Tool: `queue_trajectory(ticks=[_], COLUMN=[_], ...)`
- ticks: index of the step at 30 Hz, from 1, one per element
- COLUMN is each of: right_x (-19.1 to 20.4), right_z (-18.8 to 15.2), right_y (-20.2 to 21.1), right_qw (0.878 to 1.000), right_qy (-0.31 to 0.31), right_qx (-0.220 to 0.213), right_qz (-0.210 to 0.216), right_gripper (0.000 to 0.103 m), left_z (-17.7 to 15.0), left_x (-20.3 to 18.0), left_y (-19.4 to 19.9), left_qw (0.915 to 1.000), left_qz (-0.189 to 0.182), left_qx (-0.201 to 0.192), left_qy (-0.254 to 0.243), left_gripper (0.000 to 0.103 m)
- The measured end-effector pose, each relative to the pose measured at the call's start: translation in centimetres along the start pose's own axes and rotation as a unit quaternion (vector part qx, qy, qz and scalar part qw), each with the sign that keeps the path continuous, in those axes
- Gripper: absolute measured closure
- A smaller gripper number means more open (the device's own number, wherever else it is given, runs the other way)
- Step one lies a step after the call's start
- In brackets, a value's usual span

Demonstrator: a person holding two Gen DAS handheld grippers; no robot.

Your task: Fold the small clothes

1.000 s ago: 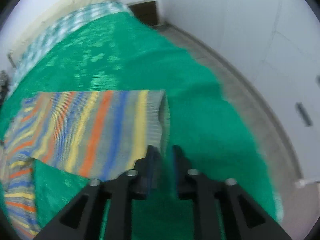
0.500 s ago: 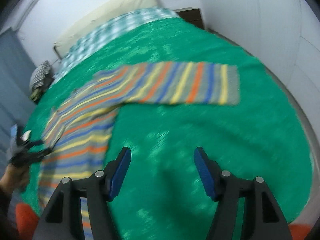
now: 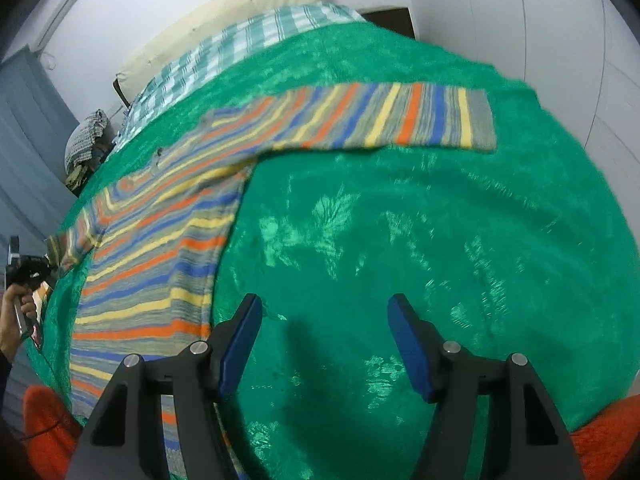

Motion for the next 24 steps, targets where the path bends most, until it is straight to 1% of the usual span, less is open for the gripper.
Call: queue_trajectory(ticks=[2, 7, 10, 12, 13, 14, 15, 16, 17, 18, 19, 20, 21, 22, 23, 24], right_x=[0.1, 0.0, -0.1, 0.0, 0.0, 0.0, 0.0, 0.0, -0.1, -0.2, -0.5, -0.6, -0.6, -0.5, 0.0, 0.9], right_z=[-0.3, -0.6, -0.7, -0.8, -0.8, -0.8, -0.8, -0.8, -0.8, -0.6, 0.0, 0.7, 2.1, 3.8, 6.0, 8.6], right_y=[-0.6, -0.9, -1.3, -1.5, -1.5, -1.5, -1.5, -1.4, -1.2, -1.0, -0.5, 0.0, 0.5, 0.9, 1.1, 0.9], right_qw=[1.000, 1.000, 0.999, 0.999, 0.999, 0.999, 0.999, 0.999, 0.999, 0.999, 0.999, 0.999, 0.999, 0.998, 0.997, 0.995], right_qy=[0.001, 0.014, 0.020, 0.025, 0.027, 0.030, 0.031, 0.031, 0.030, 0.027, 0.024, 0.026, 0.034, 0.047, 0.067, 0.092], right_qx=[0.008, 0.012, 0.017, 0.018, 0.018, 0.018, 0.020, 0.024, 0.030, 0.037, 0.040, 0.038, 0.032, 0.023, 0.011, -0.001], right_qz=[-0.004, -0.015, -0.019, -0.023, -0.025, -0.028, -0.030, -0.030, -0.030, -0.029, -0.025, -0.023, -0.023, -0.026, -0.029, -0.030], right_gripper=[0.038, 0.038, 0.038, 0.038, 0.038, 0.038, 0.038, 0.038, 0.038, 0.036, 0.031, 0.026, 0.023, 0.020, 0.018, 0.018], left_z=[-0.2, -1.0, -1.9, -2.0, -2.1, -2.2, -2.0, -2.1, -2.3, -2.3, -2.1, -1.5, -1.1, -0.5, -0.2, 0.2], left_x=[0.4, 0.9, 1.7, 1.8, 1.8, 1.8, 1.9, 2.3, 2.7, 2.6, 1.9, 0.1, -1.4, -4.2, -6.6, -10.3], left_y=[-1.0, -1.5, -1.3, -1.6, -1.7, -1.6, -1.6, -1.1, 0.2, 1.4, 3.1, 5.4, 6.6, 7.7, 8.1, 8.0], left_qw=[0.9999, 0.9995, 0.9994, 0.9995, 0.9995, 0.9995, 0.9992, 0.9984, 0.9967, 0.9959, 0.9955, 0.9927, 0.9894, 0.9844, 0.9807, 0.9748], left_qz=[0.010, 0.029, 0.031, 0.030, 0.029, 0.029, 0.035, 0.051, 0.075, 0.082, 0.075, 0.059, 0.047, 0.021, -0.010, -0.057], left_qx=[0.005, 0.007, 0.009, 0.009, 0.011, 0.015, 0.017, 0.020, 0.023, 0.015, -0.006, -0.041, -0.059, -0.072, -0.071, -0.056], left_qy=[0.008, 0.009, 0.014, 0.009, 0.003, -0.005, -0.008, -0.012, -0.021, -0.035, -0.056, -0.097, -0.124, -0.159, -0.182, -0.208], left_gripper=[0.102, 0.102, 0.102, 0.102, 0.101, 0.095, 0.093, 0.088, 0.065, 0.054, 0.038, 0.027, 0.022, 0.013, 0.010, 0.009])
Point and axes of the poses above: each gripper's, at about its wrist camera, not at the fingertips, and y roughly against the way its jaws point, x to its left, z to its top, the point moved 10 cm from there along -y, roughly the way its jaws point, and after that the axes turned 5 degrees about -z, right-handed, at the moved point
